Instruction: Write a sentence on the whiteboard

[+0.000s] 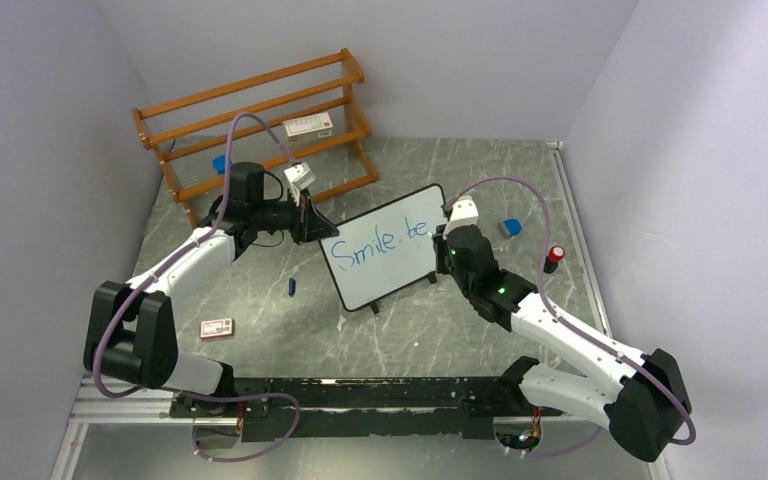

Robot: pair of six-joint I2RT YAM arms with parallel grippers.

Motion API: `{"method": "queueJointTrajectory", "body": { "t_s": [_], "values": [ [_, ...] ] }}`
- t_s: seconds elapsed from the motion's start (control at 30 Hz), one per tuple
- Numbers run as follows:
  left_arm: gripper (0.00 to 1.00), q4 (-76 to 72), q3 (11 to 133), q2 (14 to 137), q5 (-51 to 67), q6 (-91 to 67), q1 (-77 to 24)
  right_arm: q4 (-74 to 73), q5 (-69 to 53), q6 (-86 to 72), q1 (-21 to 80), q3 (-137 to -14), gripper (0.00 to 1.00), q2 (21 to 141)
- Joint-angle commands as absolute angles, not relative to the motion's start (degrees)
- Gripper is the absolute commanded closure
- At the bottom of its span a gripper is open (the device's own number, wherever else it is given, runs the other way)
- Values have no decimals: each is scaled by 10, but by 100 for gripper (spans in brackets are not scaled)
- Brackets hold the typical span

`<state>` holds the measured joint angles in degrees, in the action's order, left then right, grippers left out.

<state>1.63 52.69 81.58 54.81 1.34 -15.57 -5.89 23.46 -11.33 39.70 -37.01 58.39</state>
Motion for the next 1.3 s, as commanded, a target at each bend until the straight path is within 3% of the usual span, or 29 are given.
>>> {"method": "queueJointTrajectory", "body": {
  "t_s": [0.0,0.67,0.93,1.1,1.27],
  "values": [
    [95,36,532,829,546,46,-154,-24,257,-111,392,-363,100,577],
    [94,11,522,824,548,24,-147,-80,216,-111,409,-360,100,493],
    [77,-41,500,808,550,-32,-142,-76,209,-112,426,-357,100,481],
    [58,-85,478,785,533,-72,-139,-79,210,-111,441,-360,100,477],
    [46,-176,436,751,502,-155,-136,-78,216,-113,466,-359,100,469]
  ]
}}
